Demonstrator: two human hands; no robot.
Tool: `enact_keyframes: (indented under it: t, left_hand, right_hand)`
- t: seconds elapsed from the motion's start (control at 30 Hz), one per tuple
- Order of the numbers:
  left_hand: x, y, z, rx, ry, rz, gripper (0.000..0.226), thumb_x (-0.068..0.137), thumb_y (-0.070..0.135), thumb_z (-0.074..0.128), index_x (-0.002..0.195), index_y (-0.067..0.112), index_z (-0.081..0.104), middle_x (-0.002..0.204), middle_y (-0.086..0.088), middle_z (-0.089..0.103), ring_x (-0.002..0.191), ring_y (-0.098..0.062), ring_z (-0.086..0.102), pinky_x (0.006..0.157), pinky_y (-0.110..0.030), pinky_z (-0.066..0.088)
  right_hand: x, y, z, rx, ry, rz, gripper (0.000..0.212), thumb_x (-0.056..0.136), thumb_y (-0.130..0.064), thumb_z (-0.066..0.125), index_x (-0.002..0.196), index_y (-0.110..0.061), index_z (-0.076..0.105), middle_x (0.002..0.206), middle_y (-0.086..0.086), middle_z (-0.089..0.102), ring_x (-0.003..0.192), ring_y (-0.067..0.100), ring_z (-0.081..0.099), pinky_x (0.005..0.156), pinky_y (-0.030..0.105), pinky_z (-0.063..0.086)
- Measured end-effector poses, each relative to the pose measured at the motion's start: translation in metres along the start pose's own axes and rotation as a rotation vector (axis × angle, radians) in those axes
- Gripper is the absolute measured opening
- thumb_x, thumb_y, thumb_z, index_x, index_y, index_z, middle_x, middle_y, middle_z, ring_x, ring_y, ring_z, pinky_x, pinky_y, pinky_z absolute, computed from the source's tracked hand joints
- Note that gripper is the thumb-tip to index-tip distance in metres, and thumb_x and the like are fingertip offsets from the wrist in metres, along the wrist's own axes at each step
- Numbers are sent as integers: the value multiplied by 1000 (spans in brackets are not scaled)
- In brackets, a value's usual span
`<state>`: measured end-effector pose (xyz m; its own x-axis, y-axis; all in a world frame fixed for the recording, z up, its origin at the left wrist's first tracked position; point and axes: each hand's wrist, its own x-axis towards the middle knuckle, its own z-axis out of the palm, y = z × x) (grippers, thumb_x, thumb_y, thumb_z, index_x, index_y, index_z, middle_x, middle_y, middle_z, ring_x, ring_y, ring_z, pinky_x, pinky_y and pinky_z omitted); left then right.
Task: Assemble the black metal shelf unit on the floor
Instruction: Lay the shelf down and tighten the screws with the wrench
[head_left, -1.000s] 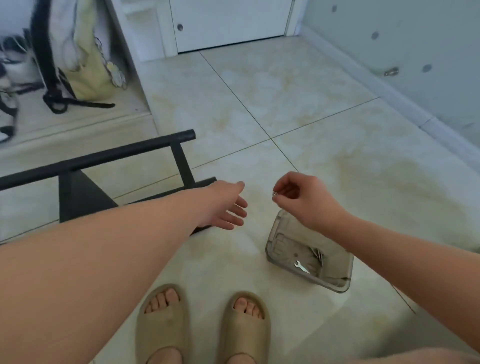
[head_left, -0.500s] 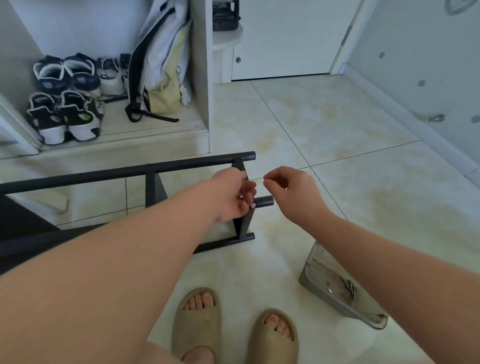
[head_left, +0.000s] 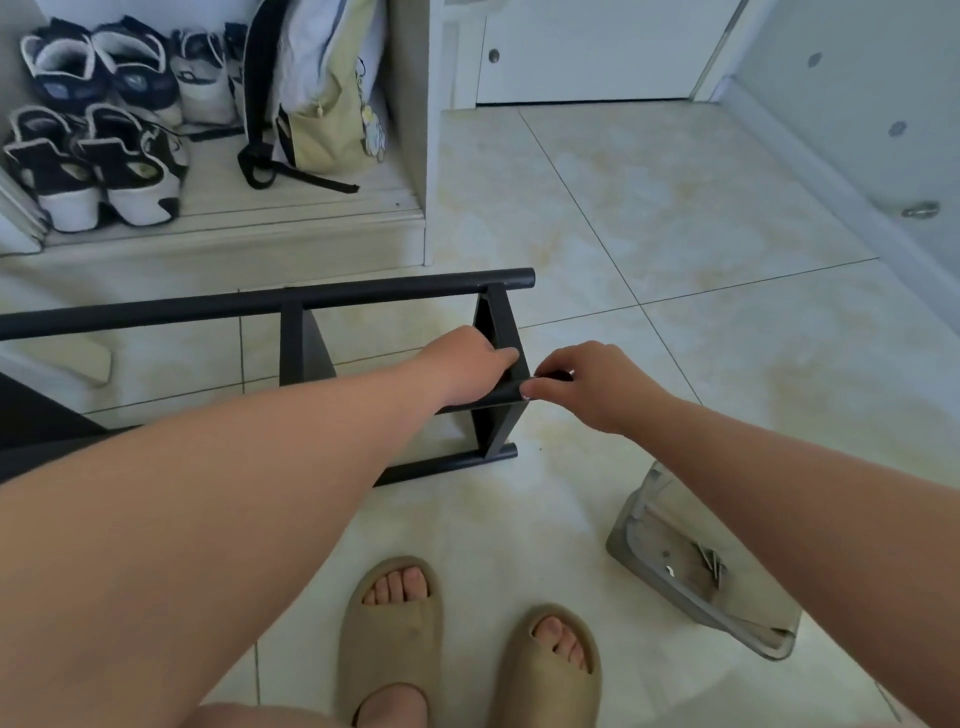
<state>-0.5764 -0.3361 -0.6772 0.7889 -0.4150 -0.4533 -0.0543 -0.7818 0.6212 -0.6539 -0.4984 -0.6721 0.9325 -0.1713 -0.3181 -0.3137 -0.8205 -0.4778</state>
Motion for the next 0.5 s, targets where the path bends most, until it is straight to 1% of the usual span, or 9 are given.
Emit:
enact_keyframes:
  t: [0.07, 0.2, 0.27, 0.37, 0.43, 0.5]
  left_hand:
    - [4, -1, 6, -10, -36, 16, 52, 100, 39, 50, 56, 18, 32, 51, 3, 29, 50, -19, 30, 52, -31, 24]
    - [1, -2, 8, -31, -84, 15, 47, 98, 39, 52, 59, 16, 41, 57, 0, 33, 57, -20, 34, 58, -32, 29]
    - [-5, -1, 11, -3, -117, 6, 49, 97, 40, 54, 57, 17, 41, 55, 1, 35, 55, -20, 34, 57, -31, 29]
    - [-21, -1, 15, 25, -185, -3, 52, 96, 40, 56, 48, 21, 46, 44, 7, 40, 50, -17, 38, 55, -31, 29]
    - [-34, 0, 19, 37, -234, -6, 52, 96, 37, 57, 46, 22, 50, 38, 11, 43, 47, -13, 40, 55, -30, 31]
    - [-47, 1, 24, 51, -300, -6, 47, 95, 34, 56, 50, 21, 53, 43, 7, 46, 47, -16, 41, 57, -28, 32]
  right_hand:
    - [-1, 3, 2, -30, -22, -31, 31, 87, -50, 72, 99, -21, 74, 82, -5, 67, 72, 10, 58, 63, 25, 44]
    - [-13, 7, 4, -21, -42, -48, 27, 88, -45, 74, 101, -22, 73, 75, -8, 61, 66, 8, 54, 57, 23, 37]
    - [-22, 8, 5, -19, -68, -44, 27, 86, -46, 74, 99, -22, 73, 76, -6, 62, 65, 8, 54, 56, 23, 37]
    - [-39, 9, 9, -21, -131, -25, 28, 83, -50, 76, 93, -24, 70, 85, -3, 67, 72, 11, 59, 61, 25, 43]
    - [-52, 8, 10, -36, -185, -1, 29, 82, -51, 77, 88, -25, 67, 88, -3, 67, 78, 13, 61, 64, 26, 46]
    - [-65, 6, 13, -70, -242, 13, 32, 82, -51, 77, 88, -22, 67, 90, 0, 68, 81, 19, 63, 68, 29, 48]
